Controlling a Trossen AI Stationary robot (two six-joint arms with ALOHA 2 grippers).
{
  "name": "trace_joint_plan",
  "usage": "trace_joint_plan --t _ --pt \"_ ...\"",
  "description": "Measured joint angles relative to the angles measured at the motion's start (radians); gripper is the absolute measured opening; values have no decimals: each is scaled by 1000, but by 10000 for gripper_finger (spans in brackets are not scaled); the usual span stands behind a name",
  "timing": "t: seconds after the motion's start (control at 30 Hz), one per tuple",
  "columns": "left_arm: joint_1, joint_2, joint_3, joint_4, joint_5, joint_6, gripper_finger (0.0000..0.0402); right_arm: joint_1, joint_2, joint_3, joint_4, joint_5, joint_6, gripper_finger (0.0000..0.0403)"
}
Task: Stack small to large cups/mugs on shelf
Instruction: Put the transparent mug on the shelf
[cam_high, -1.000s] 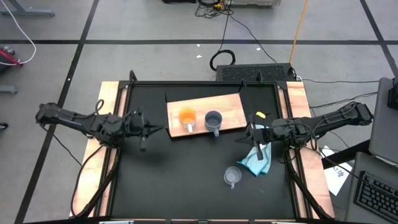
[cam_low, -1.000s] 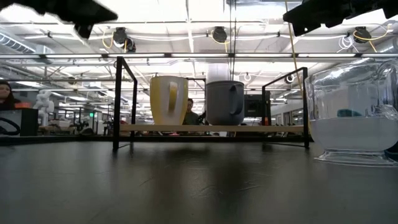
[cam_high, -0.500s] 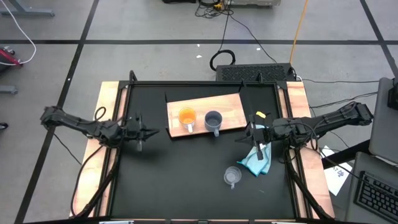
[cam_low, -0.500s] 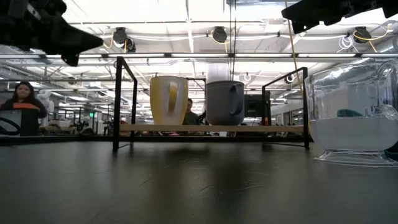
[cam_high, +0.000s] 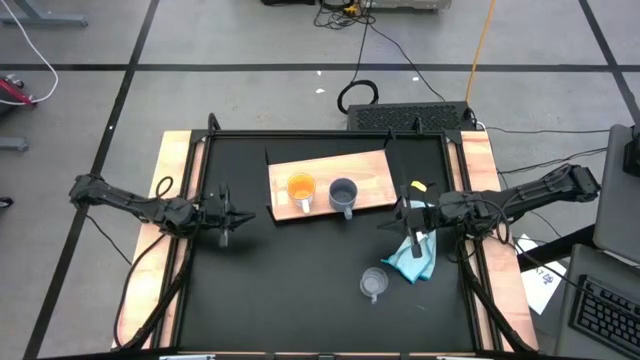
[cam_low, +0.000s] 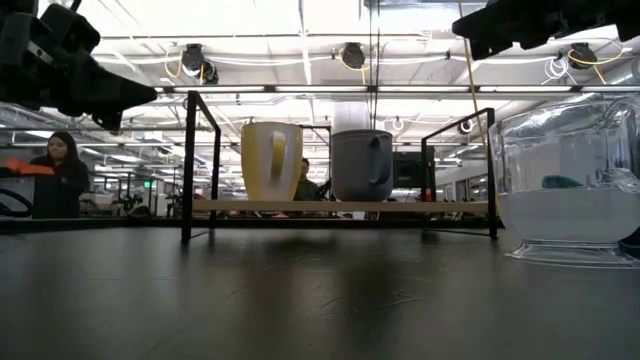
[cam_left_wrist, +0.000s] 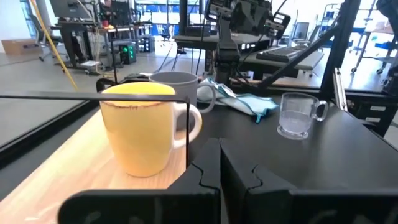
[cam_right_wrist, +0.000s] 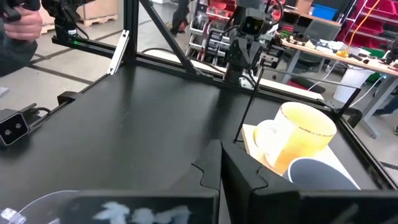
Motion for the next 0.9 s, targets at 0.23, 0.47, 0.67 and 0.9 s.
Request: trace_joint_plan --t 0.23,0.47,0.67,0.9 --pt "0 0 0 0 19 -6 0 -2 0 -5 18 0 0 0" --pt "0 0 0 -11 20 -6 0 -2 0 -5 33 0 -25 0" --pt "0 0 0 -35 21 -22 0 -2 0 -5 31 0 -32 0" --pt "0 0 0 -36 21 -21 0 25 0 33 -8 -9 -112 0"
